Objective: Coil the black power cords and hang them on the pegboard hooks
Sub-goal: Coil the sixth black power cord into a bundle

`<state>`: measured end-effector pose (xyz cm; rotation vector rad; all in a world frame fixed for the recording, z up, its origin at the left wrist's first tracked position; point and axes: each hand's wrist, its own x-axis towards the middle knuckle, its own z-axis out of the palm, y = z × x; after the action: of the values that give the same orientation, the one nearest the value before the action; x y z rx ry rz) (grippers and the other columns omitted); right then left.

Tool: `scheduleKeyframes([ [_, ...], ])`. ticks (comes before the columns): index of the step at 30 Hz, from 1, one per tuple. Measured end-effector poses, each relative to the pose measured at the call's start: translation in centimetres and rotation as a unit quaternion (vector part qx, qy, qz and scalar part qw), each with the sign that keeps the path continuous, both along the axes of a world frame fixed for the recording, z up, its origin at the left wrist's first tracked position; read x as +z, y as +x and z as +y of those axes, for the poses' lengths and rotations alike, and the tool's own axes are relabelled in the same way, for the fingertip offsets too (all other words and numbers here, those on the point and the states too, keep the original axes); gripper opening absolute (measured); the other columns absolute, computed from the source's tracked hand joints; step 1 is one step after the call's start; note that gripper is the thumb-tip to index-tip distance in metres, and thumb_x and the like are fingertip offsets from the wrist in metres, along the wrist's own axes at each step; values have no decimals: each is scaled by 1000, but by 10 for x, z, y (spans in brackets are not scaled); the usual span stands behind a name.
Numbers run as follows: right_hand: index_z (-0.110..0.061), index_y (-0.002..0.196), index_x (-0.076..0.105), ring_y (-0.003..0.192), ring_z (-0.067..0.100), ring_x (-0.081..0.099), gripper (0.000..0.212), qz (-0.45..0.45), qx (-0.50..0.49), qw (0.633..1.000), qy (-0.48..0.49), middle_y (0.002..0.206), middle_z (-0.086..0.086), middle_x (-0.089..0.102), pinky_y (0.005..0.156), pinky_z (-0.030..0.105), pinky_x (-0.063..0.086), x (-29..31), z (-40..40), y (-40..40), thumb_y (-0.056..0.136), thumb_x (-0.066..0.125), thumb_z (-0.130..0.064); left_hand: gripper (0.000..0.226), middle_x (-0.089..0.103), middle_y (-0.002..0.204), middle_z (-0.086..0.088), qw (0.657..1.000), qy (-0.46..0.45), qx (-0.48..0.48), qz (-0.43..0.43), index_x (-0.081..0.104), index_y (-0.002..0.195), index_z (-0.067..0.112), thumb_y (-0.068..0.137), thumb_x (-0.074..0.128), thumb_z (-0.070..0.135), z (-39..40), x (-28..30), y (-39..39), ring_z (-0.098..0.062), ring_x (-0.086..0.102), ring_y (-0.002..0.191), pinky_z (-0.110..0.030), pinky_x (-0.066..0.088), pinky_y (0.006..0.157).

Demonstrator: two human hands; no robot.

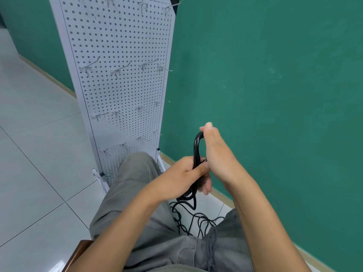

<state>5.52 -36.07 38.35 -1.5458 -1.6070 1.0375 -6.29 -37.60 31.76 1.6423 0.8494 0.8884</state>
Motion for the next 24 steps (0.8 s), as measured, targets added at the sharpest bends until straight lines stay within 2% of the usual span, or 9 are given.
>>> scheduleKeyframes([
  [3, -30, 135, 56, 122, 10, 49, 40, 30, -17, 999, -3, 137, -10, 52, 92, 30, 33, 1, 5, 2, 107, 30, -41, 42, 75, 86, -9, 999, -19, -4, -27, 59, 98, -12, 113, 39, 21, 1, -2, 4, -24, 72, 79, -32, 58, 79],
  [7, -26, 117, 70, 111, 18, 68, 31, 161, -23, 986, -39, 125, 3, 67, 57, 23, 50, 1, 8, 2, 106, 41, -29, 28, 69, 73, 3, 998, -11, 10, -60, 56, 99, -8, 111, 38, 10, -2, -1, 6, -17, 55, 53, -35, 45, 63],
  [10, -29, 116, 70, 111, 21, 71, 32, 199, -3, 979, -45, 127, 9, 69, 69, 34, 57, -7, 12, 5, 108, 41, -38, 28, 50, 63, 6, 995, -31, 34, -94, 53, 90, 9, 112, 39, 19, -2, 0, 5, -13, 44, 46, -31, 39, 56],
  [14, -36, 130, 56, 114, 17, 69, 44, 201, 33, 978, -43, 131, 3, 64, 98, 47, 56, -12, 16, 7, 104, 30, -61, 38, 39, 58, 8, 994, -51, 37, -91, 45, 88, 9, 108, 36, 40, 1, 0, 1, -11, 42, 44, -24, 43, 55],
  [15, -40, 134, 49, 111, 14, 69, 46, 195, 45, 979, -43, 132, 2, 64, 96, 45, 55, -12, 16, 7, 103, 26, -65, 41, 38, 58, 7, 992, -62, 29, -108, 45, 88, 9, 105, 35, 45, 1, 0, 1, -11, 41, 43, -25, 46, 56],
  [17, -44, 141, 37, 83, 15, 68, 53, 199, 55, 977, -48, 129, 2, 66, 83, 42, 55, -12, 17, 5, 98, 22, -72, 45, 37, 60, 5, 984, -85, 24, -156, 45, 89, 11, 99, 34, 53, 1, 0, 0, -10, 38, 42, -28, 52, 55],
  [19, -48, 149, 27, 62, 19, 56, 62, 252, 64, 964, -62, 121, 2, 69, 68, 42, 56, -16, 15, 3, 95, 21, -76, 45, 35, 60, 5, 969, -109, 48, -217, 45, 87, 13, 96, 36, 56, 1, 1, -1, -9, 34, 41, -27, 48, 49],
  [22, -34, 153, 31, 67, 24, 60, 76, 327, 128, 932, -86, 99, 9, 63, 60, 42, 53, -32, 8, -1, 92, 15, -76, 41, 32, 59, 4, 940, -137, 94, -298, 45, 84, 16, 94, 43, 56, 6, 5, -11, -8, 31, 40, -24, 37, 43],
  [24, -15, 139, 47, 77, 24, 64, 89, 308, 171, 928, -119, 94, 10, 65, 72, 37, 55, -49, 4, -2, 91, 7, -78, 39, 31, 59, 4, 928, -137, 115, -328, 45, 83, 17, 96, 44, 54, 11, 8, -22, -8, 30, 40, -22, 31, 41],
])
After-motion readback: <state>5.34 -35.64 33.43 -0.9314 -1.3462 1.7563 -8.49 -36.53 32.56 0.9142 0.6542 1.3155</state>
